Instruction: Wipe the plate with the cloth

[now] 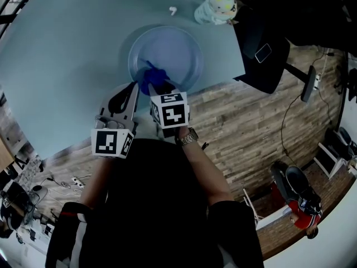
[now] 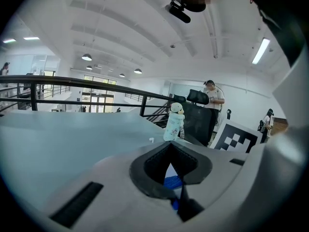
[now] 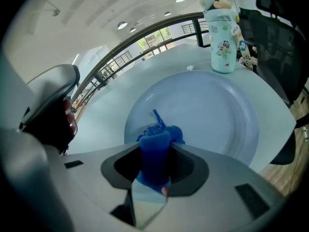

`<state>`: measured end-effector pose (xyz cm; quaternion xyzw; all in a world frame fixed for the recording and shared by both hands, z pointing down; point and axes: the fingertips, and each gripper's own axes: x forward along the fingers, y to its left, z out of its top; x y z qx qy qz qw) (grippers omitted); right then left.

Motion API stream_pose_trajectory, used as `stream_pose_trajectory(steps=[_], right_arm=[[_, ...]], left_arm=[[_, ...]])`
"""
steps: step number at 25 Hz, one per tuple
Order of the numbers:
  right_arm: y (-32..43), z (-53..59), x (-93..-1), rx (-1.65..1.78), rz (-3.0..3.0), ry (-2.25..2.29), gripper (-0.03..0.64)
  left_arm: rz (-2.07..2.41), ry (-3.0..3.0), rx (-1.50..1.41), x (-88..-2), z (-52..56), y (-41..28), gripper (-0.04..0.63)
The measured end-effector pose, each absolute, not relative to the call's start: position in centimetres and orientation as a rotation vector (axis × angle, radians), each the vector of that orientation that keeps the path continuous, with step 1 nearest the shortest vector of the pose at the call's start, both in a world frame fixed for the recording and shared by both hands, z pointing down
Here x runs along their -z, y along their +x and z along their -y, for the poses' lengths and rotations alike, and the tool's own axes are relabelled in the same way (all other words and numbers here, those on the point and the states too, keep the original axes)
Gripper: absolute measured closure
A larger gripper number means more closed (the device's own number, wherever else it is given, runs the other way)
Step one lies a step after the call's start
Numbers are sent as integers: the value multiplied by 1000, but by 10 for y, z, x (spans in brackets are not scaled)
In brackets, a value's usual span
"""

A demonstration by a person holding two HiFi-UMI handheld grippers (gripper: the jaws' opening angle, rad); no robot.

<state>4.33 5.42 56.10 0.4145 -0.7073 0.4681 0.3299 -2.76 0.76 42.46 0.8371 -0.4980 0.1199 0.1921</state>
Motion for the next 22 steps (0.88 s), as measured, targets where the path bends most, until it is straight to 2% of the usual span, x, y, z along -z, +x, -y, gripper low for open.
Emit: stream_pose_trajectory(steps=[22], right_arm=[[122, -54, -558, -1139, 1710, 1244, 497]], left_arm=[[1309, 2413, -352, -419, -9, 10, 594]])
